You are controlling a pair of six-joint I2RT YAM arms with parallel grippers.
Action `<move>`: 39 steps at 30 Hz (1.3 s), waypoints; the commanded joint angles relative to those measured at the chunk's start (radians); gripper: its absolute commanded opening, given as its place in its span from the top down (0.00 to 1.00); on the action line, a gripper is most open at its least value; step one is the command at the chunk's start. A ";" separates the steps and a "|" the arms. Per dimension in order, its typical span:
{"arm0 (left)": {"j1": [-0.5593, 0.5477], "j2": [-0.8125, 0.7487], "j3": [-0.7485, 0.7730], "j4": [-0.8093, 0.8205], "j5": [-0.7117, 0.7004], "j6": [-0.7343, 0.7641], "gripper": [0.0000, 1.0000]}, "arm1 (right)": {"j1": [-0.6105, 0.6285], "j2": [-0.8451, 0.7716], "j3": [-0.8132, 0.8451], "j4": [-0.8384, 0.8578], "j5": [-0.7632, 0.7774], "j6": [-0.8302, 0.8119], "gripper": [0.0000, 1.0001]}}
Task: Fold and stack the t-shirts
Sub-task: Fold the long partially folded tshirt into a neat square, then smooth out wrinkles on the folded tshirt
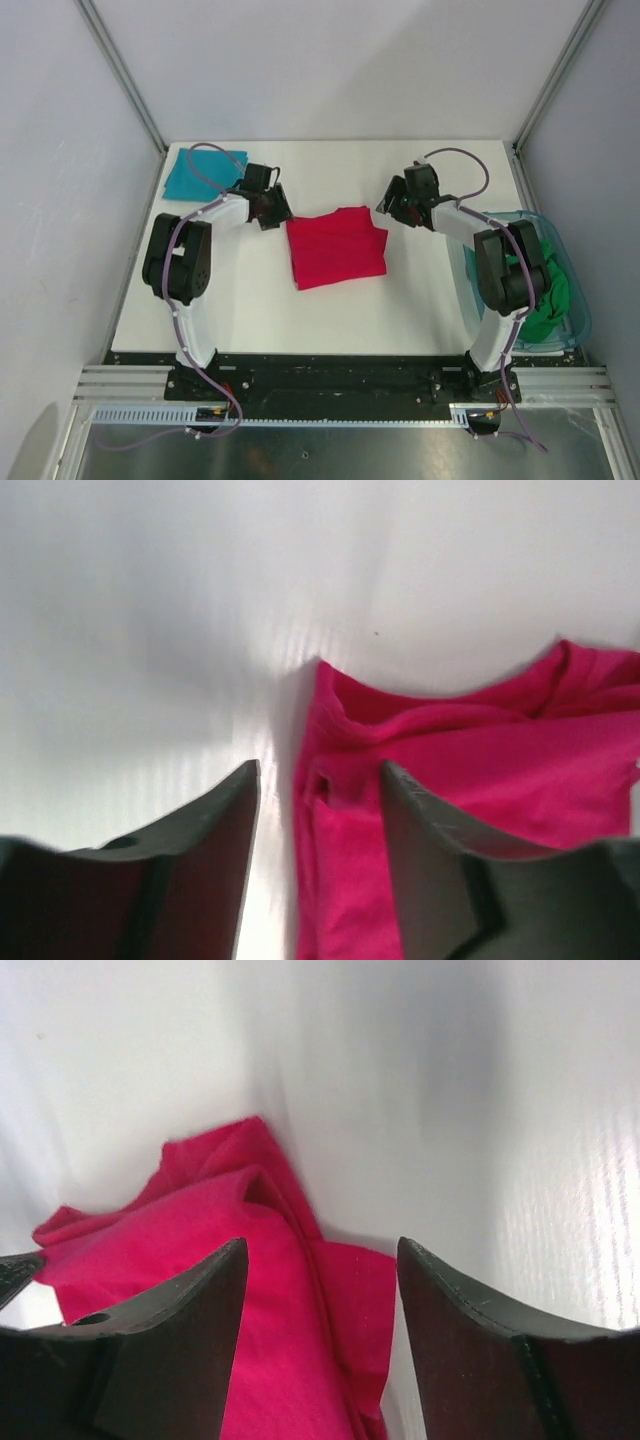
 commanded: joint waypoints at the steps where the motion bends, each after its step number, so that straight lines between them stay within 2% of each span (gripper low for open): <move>1: 0.029 -0.010 0.078 0.014 -0.004 0.036 0.37 | -0.002 -0.075 0.080 -0.021 0.039 -0.075 0.35; 3: 0.035 -0.032 0.077 0.013 -0.007 0.037 0.32 | 0.019 -0.108 0.080 -0.050 0.080 -0.104 0.38; 5: 0.037 -0.065 0.067 0.014 -0.008 0.037 0.33 | 0.046 -0.129 0.081 -0.064 0.095 -0.125 0.50; 7: 0.036 -0.104 0.037 0.014 -0.013 0.035 0.38 | 0.079 -0.131 0.082 -0.054 0.096 -0.146 0.62; 9: 0.034 -0.148 -0.009 0.013 -0.015 0.033 0.47 | 0.107 -0.115 0.087 -0.040 0.091 -0.167 0.71; 15: -0.012 -0.242 -0.130 0.013 -0.007 0.037 0.84 | 0.138 0.010 0.138 -0.010 0.044 -0.174 0.85; 19: -0.042 -0.212 -0.140 0.013 0.038 0.035 0.98 | 0.150 0.089 0.206 -0.005 0.041 -0.192 0.88; 28: -0.049 -0.041 -0.009 0.012 0.081 0.058 1.00 | 0.152 0.244 0.365 -0.079 0.046 -0.217 0.94; 39: 0.005 0.106 0.138 0.010 0.007 0.045 1.00 | 0.129 0.374 0.505 -0.138 0.058 -0.222 0.95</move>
